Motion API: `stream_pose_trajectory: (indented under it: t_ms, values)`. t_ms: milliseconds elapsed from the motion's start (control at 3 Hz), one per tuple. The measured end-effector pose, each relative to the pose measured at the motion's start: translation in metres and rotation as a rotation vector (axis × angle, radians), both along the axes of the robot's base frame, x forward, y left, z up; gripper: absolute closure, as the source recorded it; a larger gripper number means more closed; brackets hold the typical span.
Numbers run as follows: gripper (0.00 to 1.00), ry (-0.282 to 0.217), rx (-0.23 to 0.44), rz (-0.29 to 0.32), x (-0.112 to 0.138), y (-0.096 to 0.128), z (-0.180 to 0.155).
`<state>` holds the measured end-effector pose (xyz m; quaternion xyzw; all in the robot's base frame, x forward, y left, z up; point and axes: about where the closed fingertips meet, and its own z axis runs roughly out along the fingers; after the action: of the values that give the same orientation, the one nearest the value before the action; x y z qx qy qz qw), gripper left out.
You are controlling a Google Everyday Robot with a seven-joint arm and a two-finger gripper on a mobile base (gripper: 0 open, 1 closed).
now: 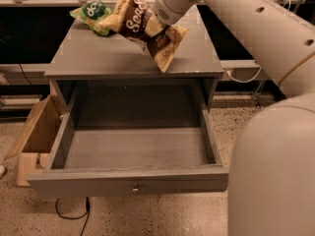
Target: Pick brown chip bag from top drawer and place on counter
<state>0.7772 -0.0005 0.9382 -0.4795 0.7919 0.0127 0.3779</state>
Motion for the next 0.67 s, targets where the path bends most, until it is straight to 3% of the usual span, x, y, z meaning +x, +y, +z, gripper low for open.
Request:
stream_pose_trajectory:
  t_ms: [333,667]
  values:
    - [0.82,0.069,0.010,-0.012,0.022,0.005,-0.019]
    - [0.50,0.130,0.027,-0.013,0.036,0.010,-0.036]
